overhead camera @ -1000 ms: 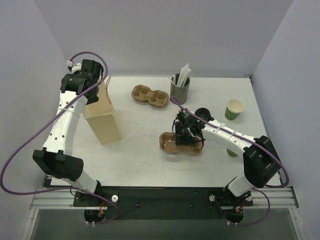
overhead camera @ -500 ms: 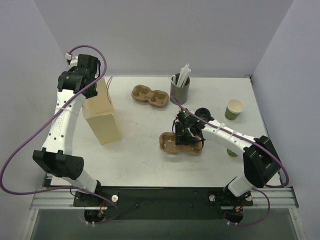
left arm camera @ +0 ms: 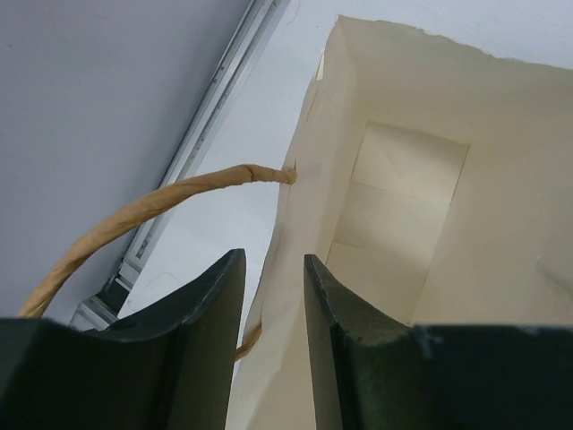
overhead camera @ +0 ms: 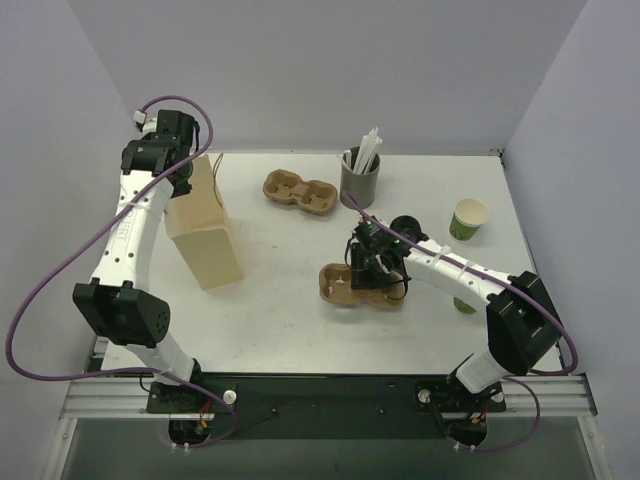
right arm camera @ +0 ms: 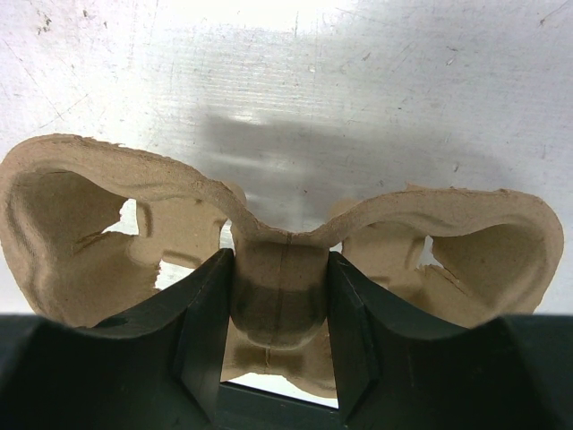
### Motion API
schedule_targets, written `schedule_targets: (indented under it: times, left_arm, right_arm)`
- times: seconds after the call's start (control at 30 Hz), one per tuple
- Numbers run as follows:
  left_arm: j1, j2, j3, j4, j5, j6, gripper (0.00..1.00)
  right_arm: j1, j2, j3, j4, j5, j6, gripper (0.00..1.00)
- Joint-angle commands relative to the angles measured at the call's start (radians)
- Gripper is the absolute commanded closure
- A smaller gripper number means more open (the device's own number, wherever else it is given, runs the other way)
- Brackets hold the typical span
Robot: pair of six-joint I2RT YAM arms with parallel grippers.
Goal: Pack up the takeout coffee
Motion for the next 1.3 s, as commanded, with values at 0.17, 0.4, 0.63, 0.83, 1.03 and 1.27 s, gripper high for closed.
schedule_targets:
  times: [0.17, 0.4, 0.63, 0.83, 1.03, 1.27]
  left_arm:
    - [0.031, -0.041, -0.102, 0.140, 0.057, 0.054, 0.72]
    - [0.017, -0.117, -0.086, 0.238, 0.199, 0.191, 1.00]
    - [-0.141, -0.220, -0.122, 0.293, 0.296, 0.402, 1.00]
    - [-0.240, -0.274, -0.174, 0.301, 0.407, 0.577, 1.00]
    - [-0.282, -0.292, -0.221, 0.338, 0.624, 0.597, 1.00]
    - [-0.293, -0.340, -0.269, 0.377, 0.859, 0.592, 1.00]
  right_arm:
    - [-0.010, -0.019, 0.005, -0.013, 0.004, -0.007, 0.62]
    - [-0.021, -0.103, 0.028, -0.022, -0.003, -0.025, 0.62]
    - [-0.021, -0.293, 0.158, -0.039, 0.027, -0.070, 0.62]
    - [-0.021, -0.388, 0.320, 0.005, 0.009, -0.133, 0.62]
    - [-0.018, -0.439, 0.372, 0.200, -0.121, -0.220, 0.62]
    - [-0.018, -0.427, 0.390, 0.407, -0.360, -0.180, 0.62]
